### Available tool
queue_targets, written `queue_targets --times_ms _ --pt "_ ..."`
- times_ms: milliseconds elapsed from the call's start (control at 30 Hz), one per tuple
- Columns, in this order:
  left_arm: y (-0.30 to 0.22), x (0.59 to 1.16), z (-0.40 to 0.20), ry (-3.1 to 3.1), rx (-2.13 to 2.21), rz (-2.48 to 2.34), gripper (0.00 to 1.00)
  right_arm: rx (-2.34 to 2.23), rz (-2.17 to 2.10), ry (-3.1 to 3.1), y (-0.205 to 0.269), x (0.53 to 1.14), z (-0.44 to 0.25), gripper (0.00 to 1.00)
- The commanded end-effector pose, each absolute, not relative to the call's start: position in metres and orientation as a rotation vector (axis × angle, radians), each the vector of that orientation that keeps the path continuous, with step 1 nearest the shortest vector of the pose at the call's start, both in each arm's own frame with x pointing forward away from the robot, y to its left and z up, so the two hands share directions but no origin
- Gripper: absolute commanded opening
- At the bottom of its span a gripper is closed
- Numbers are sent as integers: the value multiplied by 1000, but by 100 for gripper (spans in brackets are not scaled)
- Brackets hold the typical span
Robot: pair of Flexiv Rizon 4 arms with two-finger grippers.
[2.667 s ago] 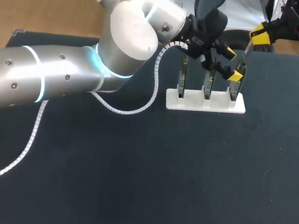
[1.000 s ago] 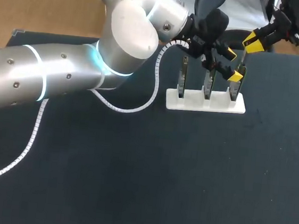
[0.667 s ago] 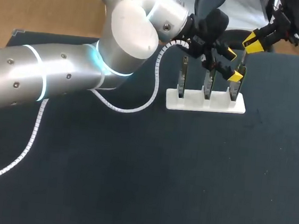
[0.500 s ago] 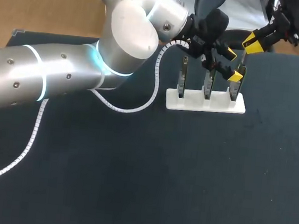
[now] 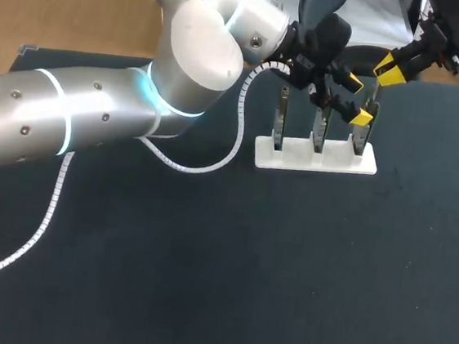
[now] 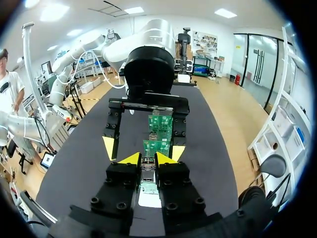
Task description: Pick up the optical module with the left hand, and insert it into the network port with the right hand.
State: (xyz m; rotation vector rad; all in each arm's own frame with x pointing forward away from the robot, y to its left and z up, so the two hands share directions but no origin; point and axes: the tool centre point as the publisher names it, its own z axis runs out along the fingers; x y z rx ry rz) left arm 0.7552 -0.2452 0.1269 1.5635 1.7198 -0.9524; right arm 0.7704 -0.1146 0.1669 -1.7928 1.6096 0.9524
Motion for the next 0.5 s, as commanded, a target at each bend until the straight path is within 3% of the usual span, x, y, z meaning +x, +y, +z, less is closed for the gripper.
queue_targets --times_ms 33,500 --pt "-247 758 127 1725 1570 -953 100 -1786 941 1613 -114 766 166 0" --pt "-247 758 127 1725 1570 -953 100 -1762 953 1646 -115 764 159 0"
